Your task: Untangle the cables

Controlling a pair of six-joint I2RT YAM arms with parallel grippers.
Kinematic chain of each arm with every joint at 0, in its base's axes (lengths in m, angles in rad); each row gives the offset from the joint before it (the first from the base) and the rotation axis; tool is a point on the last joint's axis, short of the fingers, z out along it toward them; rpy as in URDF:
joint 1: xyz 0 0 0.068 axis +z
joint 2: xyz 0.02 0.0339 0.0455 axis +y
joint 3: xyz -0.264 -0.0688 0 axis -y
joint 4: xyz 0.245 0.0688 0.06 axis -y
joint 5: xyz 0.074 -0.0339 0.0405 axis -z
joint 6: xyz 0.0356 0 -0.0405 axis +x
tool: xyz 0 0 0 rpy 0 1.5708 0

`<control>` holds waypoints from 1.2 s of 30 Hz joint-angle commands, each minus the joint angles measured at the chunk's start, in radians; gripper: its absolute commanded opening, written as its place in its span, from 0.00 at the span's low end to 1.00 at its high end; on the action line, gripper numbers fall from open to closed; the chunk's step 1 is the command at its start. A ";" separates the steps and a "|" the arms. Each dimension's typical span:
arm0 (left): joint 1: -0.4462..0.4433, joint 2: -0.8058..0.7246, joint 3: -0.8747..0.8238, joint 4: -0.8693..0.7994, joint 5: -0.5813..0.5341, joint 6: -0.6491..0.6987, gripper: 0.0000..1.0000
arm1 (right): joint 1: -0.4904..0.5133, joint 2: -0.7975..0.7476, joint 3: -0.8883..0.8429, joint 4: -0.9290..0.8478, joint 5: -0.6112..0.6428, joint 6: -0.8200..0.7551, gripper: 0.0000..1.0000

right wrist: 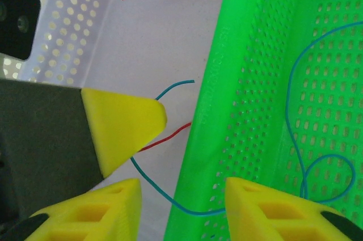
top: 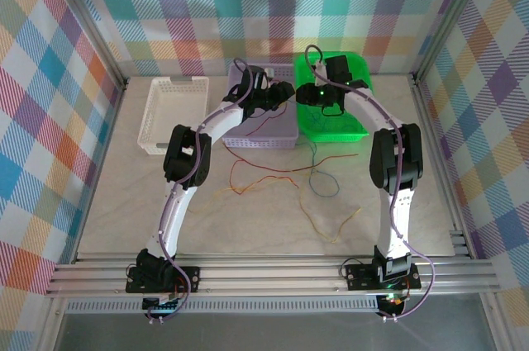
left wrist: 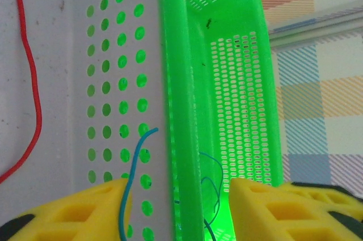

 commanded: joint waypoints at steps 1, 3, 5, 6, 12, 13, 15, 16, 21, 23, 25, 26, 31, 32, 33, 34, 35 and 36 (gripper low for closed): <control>0.012 0.009 -0.012 0.044 0.032 -0.027 0.41 | 0.007 -0.074 -0.027 0.035 -0.013 -0.004 0.43; 0.011 0.007 -0.011 0.048 0.038 -0.029 0.31 | 0.007 -0.089 -0.039 0.035 0.009 -0.002 0.43; 0.012 0.003 -0.010 0.036 0.037 -0.021 0.22 | 0.005 -0.113 -0.058 0.034 0.041 0.001 0.43; 0.012 0.000 -0.011 0.031 0.038 -0.017 0.18 | 0.005 -0.129 -0.070 0.038 0.060 0.006 0.43; 0.013 -0.019 0.032 -0.013 0.037 0.009 0.00 | -0.014 -0.264 -0.214 0.092 0.151 0.054 0.53; 0.011 -0.018 0.050 -0.028 0.035 0.014 0.00 | -0.017 -0.290 -0.246 0.105 0.155 0.061 0.53; 0.002 -0.019 0.103 -0.063 0.030 0.040 0.00 | -0.022 -0.338 -0.303 0.130 0.169 0.077 0.54; -0.005 -0.019 0.136 -0.093 0.022 0.064 0.00 | -0.024 -0.365 -0.336 0.148 0.175 0.086 0.55; -0.055 -0.011 0.305 -0.253 -0.040 0.226 0.00 | -0.028 -0.479 -0.485 0.231 0.165 0.124 0.58; -0.077 -0.002 0.356 -0.271 -0.055 0.261 0.00 | -0.027 -0.519 -0.543 0.269 0.149 0.145 0.58; -0.103 0.025 0.436 -0.325 -0.065 0.303 0.00 | -0.026 -0.564 -0.609 0.311 0.144 0.177 0.58; -0.115 0.044 0.477 -0.347 -0.069 0.322 0.00 | -0.027 -0.584 -0.636 0.327 0.141 0.185 0.58; -0.163 0.154 0.614 -0.380 -0.083 0.361 0.00 | -0.026 -0.709 -0.763 0.387 0.121 0.227 0.58; -0.168 0.165 0.614 -0.370 -0.088 0.361 0.00 | -0.025 -0.734 -0.781 0.391 0.119 0.229 0.58; -0.173 0.179 0.614 -0.360 -0.096 0.358 0.00 | -0.025 -0.768 -0.805 0.394 0.118 0.230 0.58; -0.178 0.195 0.616 -0.349 -0.100 0.358 0.00 | -0.025 -0.802 -0.829 0.398 0.114 0.234 0.59; -0.183 0.208 0.619 -0.340 -0.103 0.357 0.00 | -0.025 -0.831 -0.851 0.403 0.108 0.237 0.59; -0.188 0.222 0.622 -0.331 -0.114 0.355 0.00 | -0.025 -0.865 -0.874 0.406 0.100 0.240 0.59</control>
